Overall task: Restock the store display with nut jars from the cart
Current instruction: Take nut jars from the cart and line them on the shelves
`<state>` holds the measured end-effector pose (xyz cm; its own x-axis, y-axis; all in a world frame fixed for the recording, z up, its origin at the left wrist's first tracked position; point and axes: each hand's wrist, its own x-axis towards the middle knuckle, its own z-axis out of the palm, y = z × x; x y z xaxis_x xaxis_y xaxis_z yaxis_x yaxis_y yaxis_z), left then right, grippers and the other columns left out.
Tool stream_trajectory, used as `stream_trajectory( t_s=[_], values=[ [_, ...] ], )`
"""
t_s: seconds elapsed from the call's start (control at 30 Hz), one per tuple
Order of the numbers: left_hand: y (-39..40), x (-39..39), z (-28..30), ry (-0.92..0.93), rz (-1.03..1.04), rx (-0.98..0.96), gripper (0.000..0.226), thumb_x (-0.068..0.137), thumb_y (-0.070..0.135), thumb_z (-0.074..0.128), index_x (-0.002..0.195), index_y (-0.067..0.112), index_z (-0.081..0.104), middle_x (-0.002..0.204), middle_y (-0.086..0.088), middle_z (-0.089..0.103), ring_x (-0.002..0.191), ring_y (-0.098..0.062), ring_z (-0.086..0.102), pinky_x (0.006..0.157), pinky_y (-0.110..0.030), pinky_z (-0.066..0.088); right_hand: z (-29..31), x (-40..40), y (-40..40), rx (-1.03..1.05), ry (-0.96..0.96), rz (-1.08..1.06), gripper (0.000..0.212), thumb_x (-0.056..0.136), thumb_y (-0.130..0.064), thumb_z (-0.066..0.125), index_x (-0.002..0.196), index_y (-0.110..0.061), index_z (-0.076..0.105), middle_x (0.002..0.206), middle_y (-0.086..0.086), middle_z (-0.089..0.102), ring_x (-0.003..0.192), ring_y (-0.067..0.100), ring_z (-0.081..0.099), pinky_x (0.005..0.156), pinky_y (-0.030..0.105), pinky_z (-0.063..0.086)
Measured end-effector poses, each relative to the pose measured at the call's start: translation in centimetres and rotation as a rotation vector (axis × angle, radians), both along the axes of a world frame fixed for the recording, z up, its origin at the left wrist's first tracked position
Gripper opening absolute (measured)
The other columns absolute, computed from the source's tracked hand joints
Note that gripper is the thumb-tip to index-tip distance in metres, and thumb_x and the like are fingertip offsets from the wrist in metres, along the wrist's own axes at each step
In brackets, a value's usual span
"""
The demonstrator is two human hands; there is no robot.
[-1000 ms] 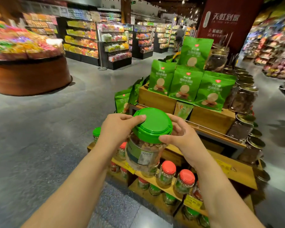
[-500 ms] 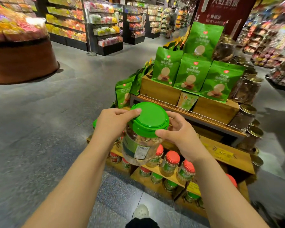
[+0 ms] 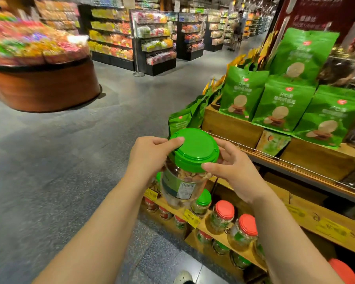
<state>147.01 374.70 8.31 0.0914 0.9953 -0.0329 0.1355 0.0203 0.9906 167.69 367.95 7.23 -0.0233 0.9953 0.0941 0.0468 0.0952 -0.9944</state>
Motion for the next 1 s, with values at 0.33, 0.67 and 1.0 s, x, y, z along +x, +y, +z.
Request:
stream_trajectory(
  t_s=[0.33,0.67,1.0],
  values=[
    [12.6,1.1,2.4,-0.009,0.061,0.011,0.061,0.050,0.070,0.081,0.082,0.018,0.082,0.086,-0.017,0.076,0.072,-0.025,0.068,0.076,-0.059,0.057,2.6,0.6,13.4,-0.003,0.035,-0.003,0.070,0.078,-0.057,0.078,0.138,-0.031,0.054,0.130,-0.008,0.068,0.124,0.017,0.063,0.109,0.056,0.046],
    [22.7,0.8,0.8,-0.034,0.048,-0.029,0.063,0.053,0.064,0.082,0.086,0.011,0.081,0.088,-0.020,0.076,0.075,-0.023,0.070,0.075,-0.046,0.058,2.0,0.1,24.1,-0.068,-0.001,0.001,0.074,0.073,-0.055,0.079,0.139,-0.037,0.053,0.129,-0.008,0.069,0.122,0.016,0.064,0.109,0.054,0.047],
    [34.5,-4.5,-3.2,0.008,-0.055,-0.120,0.065,0.049,0.064,0.086,0.093,0.016,0.083,0.087,-0.001,0.080,0.091,-0.024,0.077,0.085,-0.055,0.061,-1.5,-6.3,32.0,-0.172,-0.005,-0.197,0.031,0.098,-0.029,0.065,0.127,-0.028,0.059,0.116,-0.001,0.073,0.112,0.023,0.068,0.096,0.053,0.053]
  ],
)
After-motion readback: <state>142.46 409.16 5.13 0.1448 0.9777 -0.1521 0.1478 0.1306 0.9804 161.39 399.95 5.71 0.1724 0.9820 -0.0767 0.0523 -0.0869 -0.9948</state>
